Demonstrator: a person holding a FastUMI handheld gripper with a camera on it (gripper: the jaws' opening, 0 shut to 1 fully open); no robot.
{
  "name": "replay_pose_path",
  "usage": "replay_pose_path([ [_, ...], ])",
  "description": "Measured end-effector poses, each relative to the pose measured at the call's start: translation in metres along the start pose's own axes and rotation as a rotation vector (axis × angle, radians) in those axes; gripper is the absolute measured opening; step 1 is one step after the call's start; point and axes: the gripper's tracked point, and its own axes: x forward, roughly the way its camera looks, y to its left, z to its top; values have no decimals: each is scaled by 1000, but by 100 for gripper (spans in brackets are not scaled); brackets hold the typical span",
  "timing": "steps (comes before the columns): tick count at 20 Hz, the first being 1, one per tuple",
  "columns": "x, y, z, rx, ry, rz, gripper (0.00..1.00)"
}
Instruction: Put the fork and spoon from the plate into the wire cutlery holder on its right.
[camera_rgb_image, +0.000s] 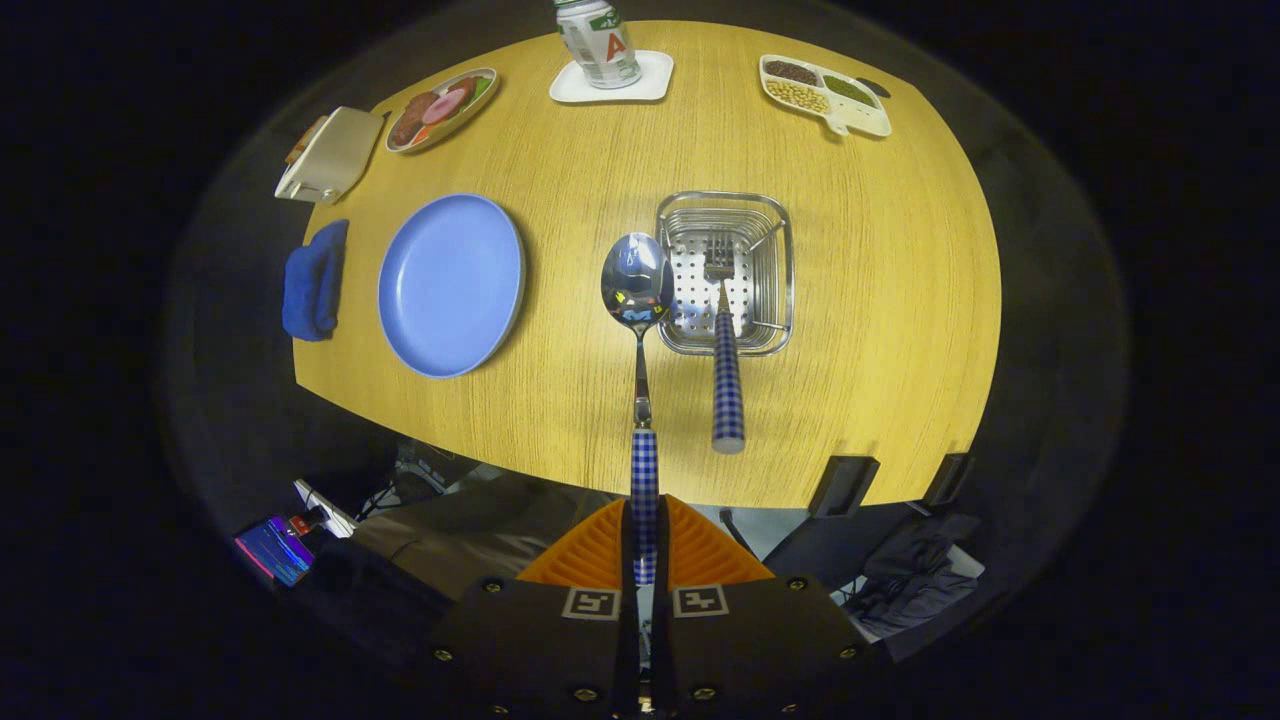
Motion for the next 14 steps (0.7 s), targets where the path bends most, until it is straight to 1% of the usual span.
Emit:
replay_pose_path([
  [5,-1,-16,4,56,35,0,5],
  [7,7,-18,5,73,48,-19,5],
  [8,8,-21,6,70,69,-38,5],
  [12,10,-21,11,68,145,-52,5],
  [14,8,-22,14,53,192,-74,5],
])
